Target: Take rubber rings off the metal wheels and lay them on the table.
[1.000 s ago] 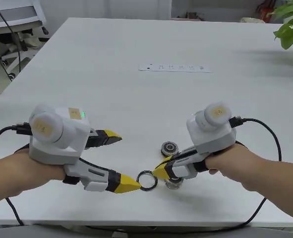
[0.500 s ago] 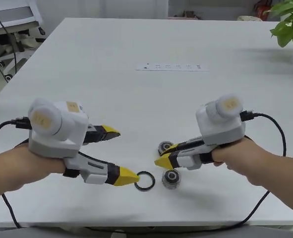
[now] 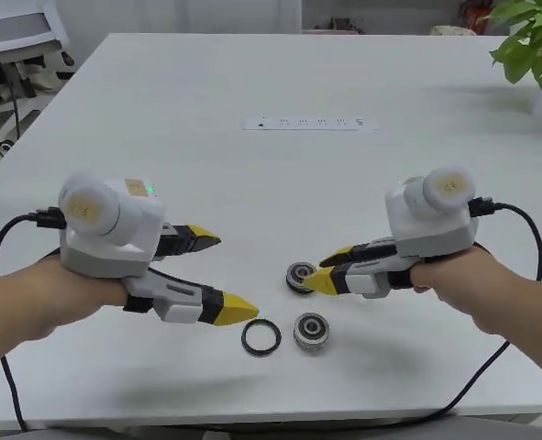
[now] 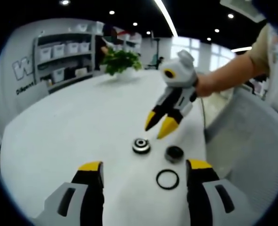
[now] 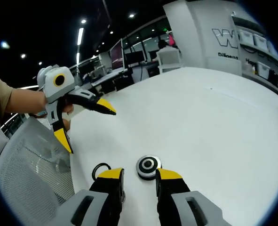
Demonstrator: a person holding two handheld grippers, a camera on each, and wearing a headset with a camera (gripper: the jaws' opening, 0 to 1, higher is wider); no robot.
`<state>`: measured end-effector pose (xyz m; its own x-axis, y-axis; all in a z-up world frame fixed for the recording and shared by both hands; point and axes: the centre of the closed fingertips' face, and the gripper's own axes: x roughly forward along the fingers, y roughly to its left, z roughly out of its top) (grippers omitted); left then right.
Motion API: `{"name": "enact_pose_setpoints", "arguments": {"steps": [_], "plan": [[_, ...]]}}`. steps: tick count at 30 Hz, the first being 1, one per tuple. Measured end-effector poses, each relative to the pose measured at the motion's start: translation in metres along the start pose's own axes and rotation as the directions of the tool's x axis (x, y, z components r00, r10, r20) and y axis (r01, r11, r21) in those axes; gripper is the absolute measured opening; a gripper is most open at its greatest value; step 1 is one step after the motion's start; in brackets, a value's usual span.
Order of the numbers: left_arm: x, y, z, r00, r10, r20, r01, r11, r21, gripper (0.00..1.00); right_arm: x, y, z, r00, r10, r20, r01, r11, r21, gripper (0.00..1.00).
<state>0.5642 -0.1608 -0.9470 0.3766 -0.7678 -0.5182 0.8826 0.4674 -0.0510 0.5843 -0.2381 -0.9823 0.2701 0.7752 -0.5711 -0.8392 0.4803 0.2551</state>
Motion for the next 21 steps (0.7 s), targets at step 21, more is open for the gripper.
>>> {"name": "enact_pose_setpoints", "arguments": {"steps": [21], "plan": [[0.043,0.006,-0.005,0.9998,0.001,-0.021,-0.001,1.000,-0.021,0.61,0.009,-0.025,-0.015,0.9990,-0.041,0.017,0.042,0.996,-0.081,0.27]]}}
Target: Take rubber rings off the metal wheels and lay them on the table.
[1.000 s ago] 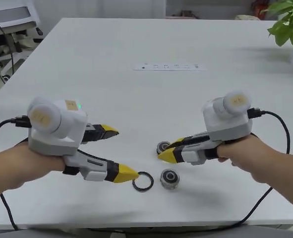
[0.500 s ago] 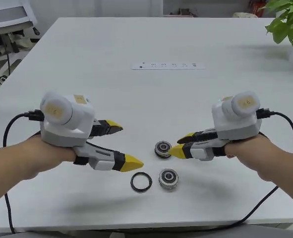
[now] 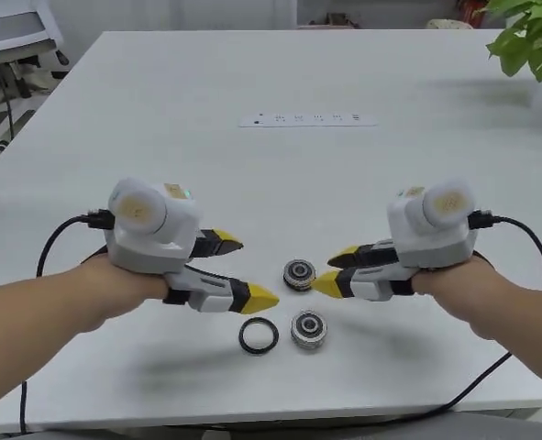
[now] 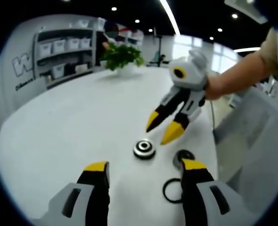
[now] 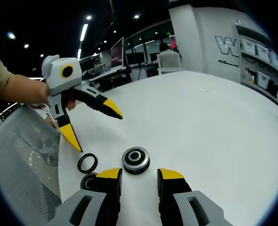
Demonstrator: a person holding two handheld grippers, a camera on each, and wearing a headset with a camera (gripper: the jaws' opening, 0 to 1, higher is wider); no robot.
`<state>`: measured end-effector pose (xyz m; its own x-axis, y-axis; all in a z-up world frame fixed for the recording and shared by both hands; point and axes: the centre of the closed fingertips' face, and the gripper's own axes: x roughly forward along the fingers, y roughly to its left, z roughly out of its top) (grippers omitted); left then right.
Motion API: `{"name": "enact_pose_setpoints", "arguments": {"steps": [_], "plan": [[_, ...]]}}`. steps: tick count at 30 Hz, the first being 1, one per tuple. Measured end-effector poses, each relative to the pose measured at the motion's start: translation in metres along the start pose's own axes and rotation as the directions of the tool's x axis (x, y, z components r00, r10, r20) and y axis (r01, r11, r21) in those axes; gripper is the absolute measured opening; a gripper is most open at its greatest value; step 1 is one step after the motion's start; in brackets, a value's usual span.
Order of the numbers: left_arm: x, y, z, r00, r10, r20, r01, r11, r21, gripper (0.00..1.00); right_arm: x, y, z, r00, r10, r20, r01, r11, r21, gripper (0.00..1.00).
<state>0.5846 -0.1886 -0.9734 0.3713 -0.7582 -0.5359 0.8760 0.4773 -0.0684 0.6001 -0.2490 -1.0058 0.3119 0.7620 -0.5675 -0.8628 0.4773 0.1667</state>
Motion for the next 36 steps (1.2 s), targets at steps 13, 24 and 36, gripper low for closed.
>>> {"name": "enact_pose_setpoints", "arguments": {"steps": [13,24,36], "plan": [[0.018,0.003,0.006,0.9999,-0.003,0.012,0.004,1.000,-0.029,0.52,0.006,-0.003,-0.005,1.0000,0.002,0.003,-0.002,1.000,-0.030,0.24],[0.033,0.003,0.005,1.0000,-0.007,0.001,0.007,0.999,-0.039,0.41,0.012,0.000,-0.005,0.9999,0.015,0.000,-0.015,0.999,-0.046,0.20],[0.042,0.003,0.001,0.9997,-0.013,-0.022,0.012,1.000,-0.014,0.31,0.015,0.002,-0.006,0.9997,0.024,-0.002,-0.024,0.998,-0.059,0.16]]}}
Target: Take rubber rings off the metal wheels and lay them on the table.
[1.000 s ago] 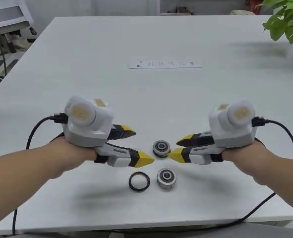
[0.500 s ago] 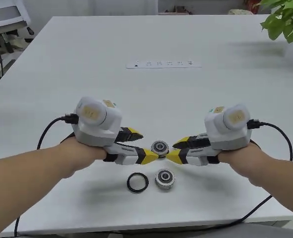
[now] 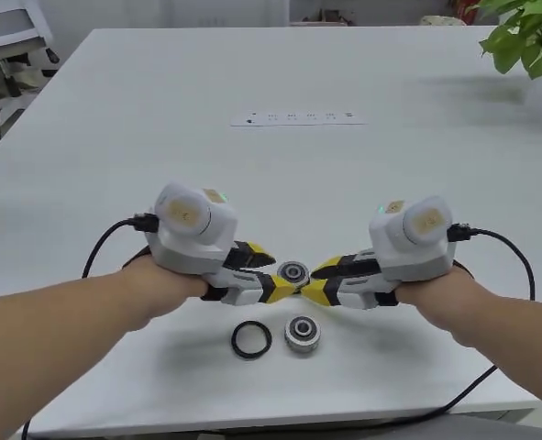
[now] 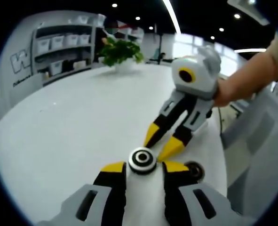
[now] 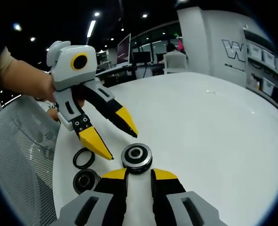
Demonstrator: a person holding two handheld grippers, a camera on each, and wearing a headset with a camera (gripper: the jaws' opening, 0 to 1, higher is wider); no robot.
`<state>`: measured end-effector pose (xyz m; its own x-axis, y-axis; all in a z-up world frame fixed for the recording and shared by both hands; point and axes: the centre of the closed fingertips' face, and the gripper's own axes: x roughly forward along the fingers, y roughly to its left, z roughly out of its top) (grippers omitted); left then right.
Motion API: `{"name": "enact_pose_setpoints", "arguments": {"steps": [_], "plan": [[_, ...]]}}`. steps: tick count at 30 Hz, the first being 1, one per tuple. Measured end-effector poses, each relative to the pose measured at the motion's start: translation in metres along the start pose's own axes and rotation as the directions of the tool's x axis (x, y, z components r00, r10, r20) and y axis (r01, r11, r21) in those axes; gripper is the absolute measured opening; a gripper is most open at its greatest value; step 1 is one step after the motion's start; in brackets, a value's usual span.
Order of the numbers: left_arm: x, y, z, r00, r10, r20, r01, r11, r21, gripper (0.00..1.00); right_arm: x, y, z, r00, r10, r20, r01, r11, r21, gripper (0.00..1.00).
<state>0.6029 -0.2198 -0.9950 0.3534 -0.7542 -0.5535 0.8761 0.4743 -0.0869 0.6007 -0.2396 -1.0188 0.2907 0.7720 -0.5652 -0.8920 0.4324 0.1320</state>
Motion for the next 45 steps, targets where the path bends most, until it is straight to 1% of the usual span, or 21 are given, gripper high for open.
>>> {"name": "enact_pose_setpoints", "arguments": {"steps": [4,8,12,16,17,19,22,24,26,30,35,40,43,45], "plan": [[0.003,-0.001,0.003,1.0000,0.001,0.001,-0.001,1.000,0.008,0.27,0.001,0.001,0.000,1.0000,0.003,0.000,-0.003,1.000,-0.009,0.13],[0.006,-0.002,0.002,0.9999,-0.006,-0.014,0.006,0.999,0.032,0.25,0.002,0.002,0.000,1.0000,0.005,0.001,-0.005,1.000,-0.009,0.13],[0.010,-0.002,0.000,0.9997,-0.007,-0.025,0.008,0.999,0.036,0.22,0.001,0.001,0.000,1.0000,0.003,0.003,-0.003,1.000,-0.008,0.13],[0.013,-0.005,0.003,0.9994,-0.008,-0.034,0.011,0.998,0.064,0.20,0.002,0.001,0.000,1.0000,0.002,0.004,-0.002,1.000,-0.008,0.13],[0.014,-0.004,0.003,0.9993,-0.003,-0.037,0.006,0.997,0.079,0.19,0.001,0.001,0.000,1.0000,0.002,0.005,-0.002,1.000,-0.009,0.12],[0.015,-0.002,0.004,0.9991,0.014,-0.041,-0.010,0.996,0.089,0.17,0.001,0.001,0.000,1.0000,0.000,0.004,0.001,1.000,-0.010,0.12],[0.015,0.000,0.004,0.9989,0.026,-0.038,-0.023,0.996,0.087,0.14,0.001,0.001,0.000,1.0000,-0.001,0.004,0.001,1.000,-0.012,0.12],[0.015,-0.001,0.004,0.9988,0.031,-0.037,-0.027,0.994,0.102,0.14,0.001,0.000,0.000,1.0000,-0.003,0.004,0.003,1.000,-0.012,0.12],[0.015,0.000,0.004,0.9986,0.037,-0.037,-0.033,0.995,0.098,0.14,0.001,0.000,0.000,1.0000,-0.003,0.004,0.003,1.000,-0.012,0.12],[0.015,0.000,0.004,0.9986,0.046,-0.028,-0.043,0.996,0.083,0.14,0.002,0.000,0.000,0.9999,-0.010,0.009,0.010,1.000,0.015,0.12],[0.015,0.000,0.003,0.9984,0.054,-0.014,-0.053,0.996,0.067,0.14,0.002,0.000,0.000,0.9998,-0.015,0.012,0.015,1.000,0.011,0.11],[0.015,0.000,0.003,0.9983,0.055,-0.020,-0.053,0.996,0.074,0.14,0.001,0.000,0.000,0.9997,-0.020,0.015,0.020,1.000,0.017,0.11],[0.015,0.001,0.003,0.9978,0.061,-0.023,-0.059,0.994,0.090,0.13,0.000,0.001,-0.001,0.9997,-0.018,0.013,0.018,1.000,0.020,0.06],[0.015,0.001,0.003,0.9978,0.062,-0.023,-0.060,0.994,0.087,0.13,-0.001,0.000,-0.003,0.9998,-0.019,0.010,0.018,0.999,0.027,0.00]]}}
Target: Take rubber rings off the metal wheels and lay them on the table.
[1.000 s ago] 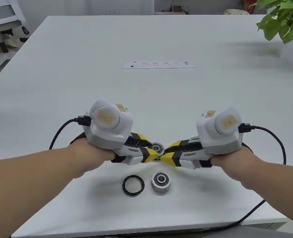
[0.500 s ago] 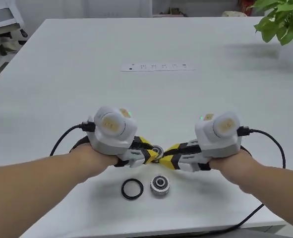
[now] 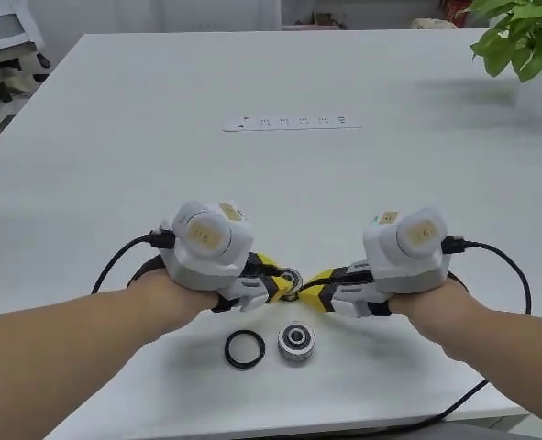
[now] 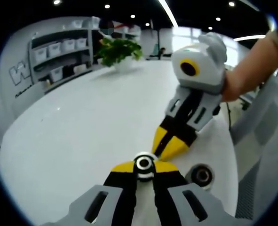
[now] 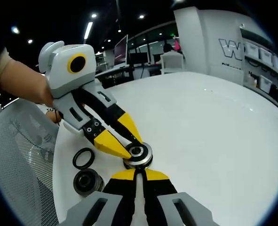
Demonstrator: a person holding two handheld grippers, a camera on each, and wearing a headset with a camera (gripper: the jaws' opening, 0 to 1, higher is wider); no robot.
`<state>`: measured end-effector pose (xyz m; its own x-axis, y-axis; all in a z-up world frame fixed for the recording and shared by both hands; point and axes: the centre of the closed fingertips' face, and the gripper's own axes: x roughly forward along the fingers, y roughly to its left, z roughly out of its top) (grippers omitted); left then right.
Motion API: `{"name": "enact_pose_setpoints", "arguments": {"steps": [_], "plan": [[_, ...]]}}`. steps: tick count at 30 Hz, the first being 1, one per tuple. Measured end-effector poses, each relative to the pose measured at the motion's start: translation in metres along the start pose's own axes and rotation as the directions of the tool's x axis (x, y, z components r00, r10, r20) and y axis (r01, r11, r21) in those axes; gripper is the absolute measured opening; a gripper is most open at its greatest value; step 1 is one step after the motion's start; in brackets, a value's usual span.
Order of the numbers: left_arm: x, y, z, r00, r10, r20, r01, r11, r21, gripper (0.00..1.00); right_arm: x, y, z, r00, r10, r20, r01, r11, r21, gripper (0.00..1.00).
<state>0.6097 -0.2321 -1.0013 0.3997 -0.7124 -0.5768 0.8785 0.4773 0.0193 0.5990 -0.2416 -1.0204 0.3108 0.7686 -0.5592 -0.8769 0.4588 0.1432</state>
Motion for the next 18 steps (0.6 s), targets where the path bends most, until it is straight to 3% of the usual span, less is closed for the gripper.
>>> {"name": "enact_pose_setpoints", "arguments": {"steps": [5,7,12,17,18], "plan": [[0.000,0.000,0.000,0.9999,0.009,-0.007,-0.009,1.000,0.006,0.13,0.000,0.000,0.000,1.0000,-0.002,0.002,0.002,0.999,0.039,0.00],[0.000,0.001,0.000,0.9999,0.015,-0.008,-0.015,1.000,0.002,0.12,0.000,-0.001,0.000,0.9998,-0.003,0.021,0.000,0.992,0.124,0.00],[0.000,0.002,0.000,0.9996,0.026,-0.006,-0.026,1.000,-0.014,0.12,-0.001,-0.006,0.000,0.9981,-0.006,0.061,-0.013,0.951,0.309,0.00],[0.001,0.002,0.000,0.9995,0.031,-0.007,-0.031,0.999,-0.014,0.12,-0.007,-0.010,0.007,0.9926,-0.033,0.117,-0.018,0.911,0.411,0.00],[0.001,0.002,0.000,0.9994,0.033,-0.007,-0.033,0.999,-0.014,0.12,-0.008,-0.009,0.008,0.9921,-0.032,0.121,-0.021,0.910,0.413,0.00]]}}
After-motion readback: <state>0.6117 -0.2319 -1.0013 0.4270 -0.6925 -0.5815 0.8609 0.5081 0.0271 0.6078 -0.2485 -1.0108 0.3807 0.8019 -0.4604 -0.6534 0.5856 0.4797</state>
